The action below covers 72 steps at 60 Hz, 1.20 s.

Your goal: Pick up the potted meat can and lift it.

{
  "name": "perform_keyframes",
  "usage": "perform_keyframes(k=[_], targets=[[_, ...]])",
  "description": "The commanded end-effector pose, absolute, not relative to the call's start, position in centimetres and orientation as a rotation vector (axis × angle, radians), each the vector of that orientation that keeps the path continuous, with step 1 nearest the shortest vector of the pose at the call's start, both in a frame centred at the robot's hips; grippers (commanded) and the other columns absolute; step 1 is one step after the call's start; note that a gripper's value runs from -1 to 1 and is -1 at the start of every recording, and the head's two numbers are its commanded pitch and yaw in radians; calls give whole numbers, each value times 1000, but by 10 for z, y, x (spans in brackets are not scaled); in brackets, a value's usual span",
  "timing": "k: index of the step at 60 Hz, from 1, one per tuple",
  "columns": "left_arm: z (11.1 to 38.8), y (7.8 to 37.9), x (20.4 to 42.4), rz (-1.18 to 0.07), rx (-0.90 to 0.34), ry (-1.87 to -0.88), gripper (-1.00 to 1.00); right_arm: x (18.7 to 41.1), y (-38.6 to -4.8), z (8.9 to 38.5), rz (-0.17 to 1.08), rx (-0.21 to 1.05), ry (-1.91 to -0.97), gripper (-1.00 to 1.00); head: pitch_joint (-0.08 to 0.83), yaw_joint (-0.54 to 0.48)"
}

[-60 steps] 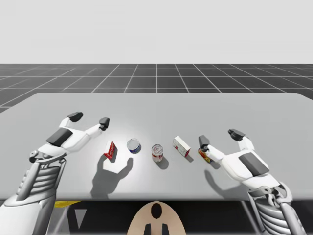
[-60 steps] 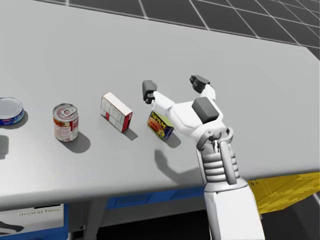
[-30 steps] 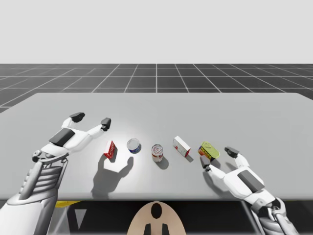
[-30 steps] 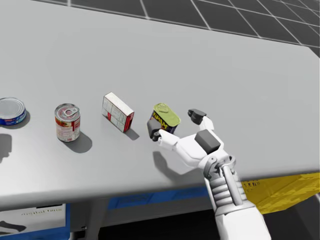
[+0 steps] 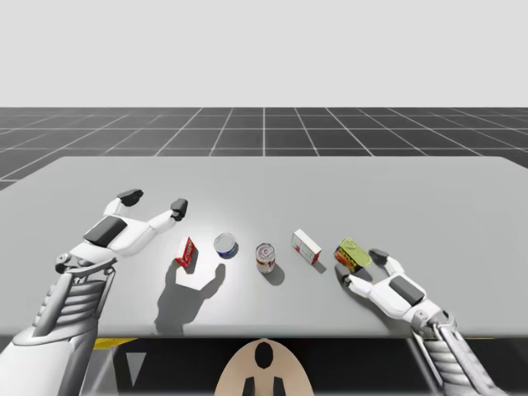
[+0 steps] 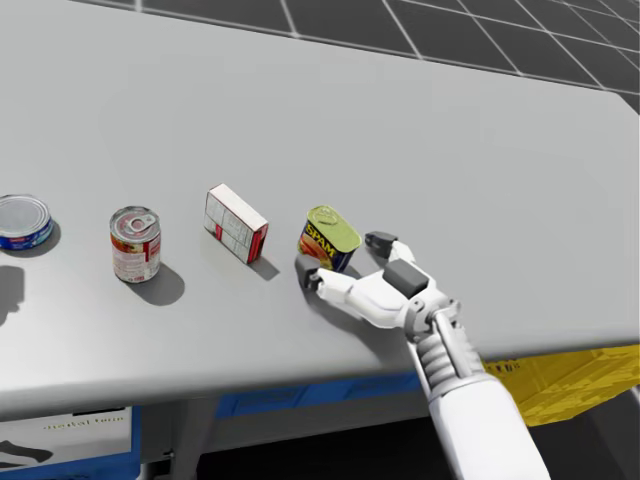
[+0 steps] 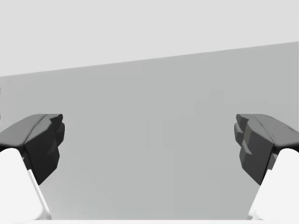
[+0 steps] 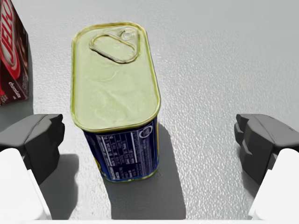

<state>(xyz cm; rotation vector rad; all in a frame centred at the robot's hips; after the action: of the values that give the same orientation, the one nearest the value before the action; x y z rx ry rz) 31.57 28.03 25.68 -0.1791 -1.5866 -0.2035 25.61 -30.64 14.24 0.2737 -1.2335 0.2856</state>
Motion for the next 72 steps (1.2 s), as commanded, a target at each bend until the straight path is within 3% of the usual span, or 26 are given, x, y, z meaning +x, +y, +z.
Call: perform_keyframes(k=[1, 16, 17, 18, 19, 20, 32, 42, 52, 63, 72], targets=[[257, 280, 316, -204, -172, -1589, -1000, 271, -305, 141, 311, 314, -1213, -1000, 724, -374], [256, 280, 316, -208, -166, -1591, -1000, 277, -289, 142, 354, 296, -1253, -1000, 721, -380], [256, 280, 316, -208, -166, -1592, -1000, 276, -288, 142, 351, 276, -1258, -644, 721, -380], [256, 280, 316, -207, -166, -1592, -1000, 275, -288, 141, 348, 266, -1267, -499, 721, -380], [256, 280, 316, -207, -166, -1592, -1000, 274, -288, 141, 349, 253, -1279, 2, 721, -380], [256, 280, 316, -208, -165, -1593, -1000, 274, -288, 141, 351, 245, -1282, 966, 720, -380], [256, 279, 316, -211, -162, -1595, -1000, 272, -290, 141, 338, 238, -1277, 1000, 676, -385], [256, 279, 316, -213, -163, -1595, -1000, 270, -289, 139, 347, 250, -1278, 1000, 458, -403], [256, 279, 315, -213, -162, -1594, -1000, 268, -289, 140, 348, 249, -1288, 1000, 342, -427], [257, 280, 315, -208, -162, -1594, -1000, 261, -284, 176, 333, 289, -1349, 1000, 308, -442], [258, 281, 315, -202, -163, -1594, -1000, 253, -278, 229, 334, 279, -1445, 1000, 302, -449]])
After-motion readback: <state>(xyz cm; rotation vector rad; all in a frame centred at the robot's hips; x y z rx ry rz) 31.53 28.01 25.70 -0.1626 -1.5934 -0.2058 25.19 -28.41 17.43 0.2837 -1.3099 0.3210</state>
